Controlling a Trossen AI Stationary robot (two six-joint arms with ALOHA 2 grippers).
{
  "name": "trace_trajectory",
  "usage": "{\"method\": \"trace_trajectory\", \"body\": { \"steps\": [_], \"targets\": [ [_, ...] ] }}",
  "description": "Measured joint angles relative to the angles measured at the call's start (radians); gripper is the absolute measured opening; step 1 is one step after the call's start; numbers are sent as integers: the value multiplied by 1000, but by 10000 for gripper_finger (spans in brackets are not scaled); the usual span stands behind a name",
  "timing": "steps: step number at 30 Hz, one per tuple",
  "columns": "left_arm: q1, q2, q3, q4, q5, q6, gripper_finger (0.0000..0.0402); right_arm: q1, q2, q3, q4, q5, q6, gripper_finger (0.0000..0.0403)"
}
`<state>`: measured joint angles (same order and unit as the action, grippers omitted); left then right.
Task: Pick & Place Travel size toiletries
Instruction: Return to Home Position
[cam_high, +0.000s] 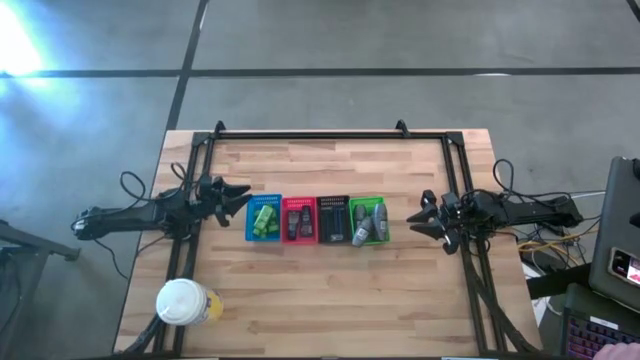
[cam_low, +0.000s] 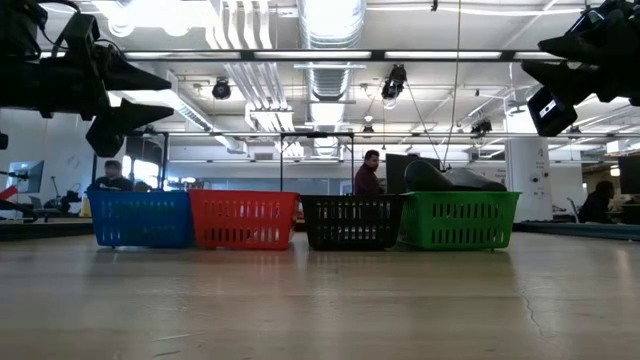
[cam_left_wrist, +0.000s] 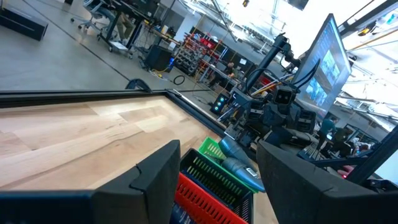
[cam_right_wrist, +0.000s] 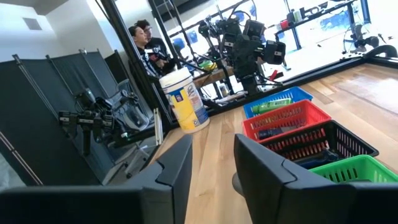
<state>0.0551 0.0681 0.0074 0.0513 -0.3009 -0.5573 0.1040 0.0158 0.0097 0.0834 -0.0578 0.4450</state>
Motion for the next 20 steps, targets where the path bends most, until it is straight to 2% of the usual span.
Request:
{"method": "trace_trajectory", "body": {
  "steps": [20],
  "targets": [
    [0,0,0,0,0,0,218,0,0,0,0,0,0,167]
  ]
}}
